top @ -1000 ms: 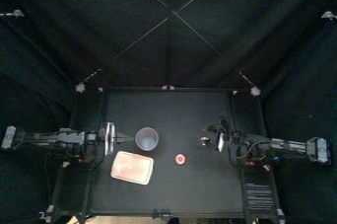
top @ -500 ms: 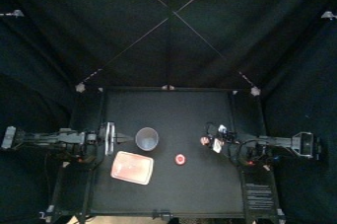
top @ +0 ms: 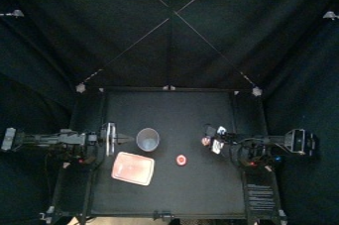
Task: Pick the onion then place it in the grey bowl
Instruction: Pick the onion
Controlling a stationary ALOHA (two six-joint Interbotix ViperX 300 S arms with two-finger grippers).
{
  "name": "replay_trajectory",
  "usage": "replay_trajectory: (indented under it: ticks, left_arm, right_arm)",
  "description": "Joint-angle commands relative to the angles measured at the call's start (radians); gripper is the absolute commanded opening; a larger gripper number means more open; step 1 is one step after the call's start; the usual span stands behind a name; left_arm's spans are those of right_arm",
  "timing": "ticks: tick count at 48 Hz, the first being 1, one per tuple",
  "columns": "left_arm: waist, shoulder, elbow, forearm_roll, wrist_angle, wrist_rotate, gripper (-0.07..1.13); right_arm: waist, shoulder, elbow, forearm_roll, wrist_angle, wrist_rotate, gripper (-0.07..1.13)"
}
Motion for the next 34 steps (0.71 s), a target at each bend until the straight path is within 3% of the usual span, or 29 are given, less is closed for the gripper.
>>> replay_trajectory:
  ticks: [1, 20, 34]
  left_arm:
    - [0.002, 0.003, -0.012, 0.003, -0.011, 0.002, 0.00]
    - [0.002, 0.003, 0.003, 0.000, -0.011, 0.000, 0.00]
    - [0.002, 0.003, 0.008, 0.000, -0.011, 0.000, 0.00]
  right_arm:
    - [-0.006, 0.029, -0.018, -0.003, -0.029, -0.002, 0.99]
    - [-0.017, 0.120, -0.037, 0.014, -0.037, 0.000, 0.96]
    - [-0.018, 0.118, -0.038, 0.026, -0.017, 0.000, 0.76]
